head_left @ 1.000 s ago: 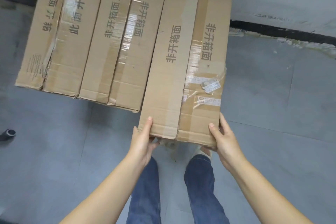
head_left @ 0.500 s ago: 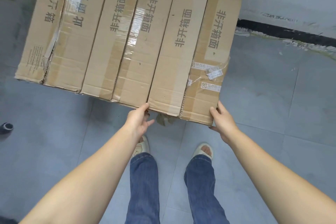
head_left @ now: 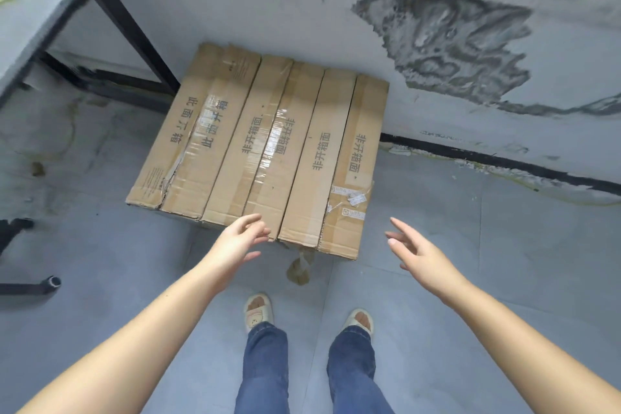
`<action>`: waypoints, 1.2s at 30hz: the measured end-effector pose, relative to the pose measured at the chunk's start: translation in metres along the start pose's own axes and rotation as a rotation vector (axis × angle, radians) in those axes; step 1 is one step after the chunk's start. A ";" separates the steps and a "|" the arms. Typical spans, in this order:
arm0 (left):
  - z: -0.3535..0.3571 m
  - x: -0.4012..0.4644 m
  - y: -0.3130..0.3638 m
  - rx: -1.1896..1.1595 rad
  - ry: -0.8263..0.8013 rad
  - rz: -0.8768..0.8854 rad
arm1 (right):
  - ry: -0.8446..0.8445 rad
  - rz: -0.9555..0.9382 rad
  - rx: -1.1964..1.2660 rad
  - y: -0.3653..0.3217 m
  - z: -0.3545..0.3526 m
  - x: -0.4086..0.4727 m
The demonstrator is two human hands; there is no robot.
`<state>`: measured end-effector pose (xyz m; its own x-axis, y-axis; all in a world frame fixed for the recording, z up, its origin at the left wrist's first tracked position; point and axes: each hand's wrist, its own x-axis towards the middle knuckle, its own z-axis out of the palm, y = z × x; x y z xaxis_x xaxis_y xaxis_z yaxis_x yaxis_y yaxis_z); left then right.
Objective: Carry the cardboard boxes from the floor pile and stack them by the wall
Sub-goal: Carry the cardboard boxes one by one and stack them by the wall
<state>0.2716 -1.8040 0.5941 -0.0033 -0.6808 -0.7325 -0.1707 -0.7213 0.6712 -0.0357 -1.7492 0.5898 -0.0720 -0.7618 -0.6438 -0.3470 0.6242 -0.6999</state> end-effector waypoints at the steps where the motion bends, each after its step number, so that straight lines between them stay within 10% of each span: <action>1: -0.003 -0.022 0.010 0.037 -0.030 0.059 | -0.002 -0.046 -0.007 -0.008 -0.005 -0.020; 8: -0.021 -0.158 0.034 0.246 -0.041 0.469 | 0.086 -0.272 0.116 -0.021 -0.012 -0.147; 17: -0.020 -0.226 -0.006 0.072 0.139 0.501 | 0.319 -0.247 0.366 -0.003 0.011 -0.214; 36: -0.093 -0.168 0.056 0.502 -0.560 0.734 | 1.166 -0.026 0.709 -0.003 0.213 -0.333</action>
<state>0.3546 -1.7421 0.7654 -0.7044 -0.6812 -0.1993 -0.3312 0.0672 0.9412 0.1885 -1.4611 0.7405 -0.9357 -0.2562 -0.2428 0.1644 0.2924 -0.9421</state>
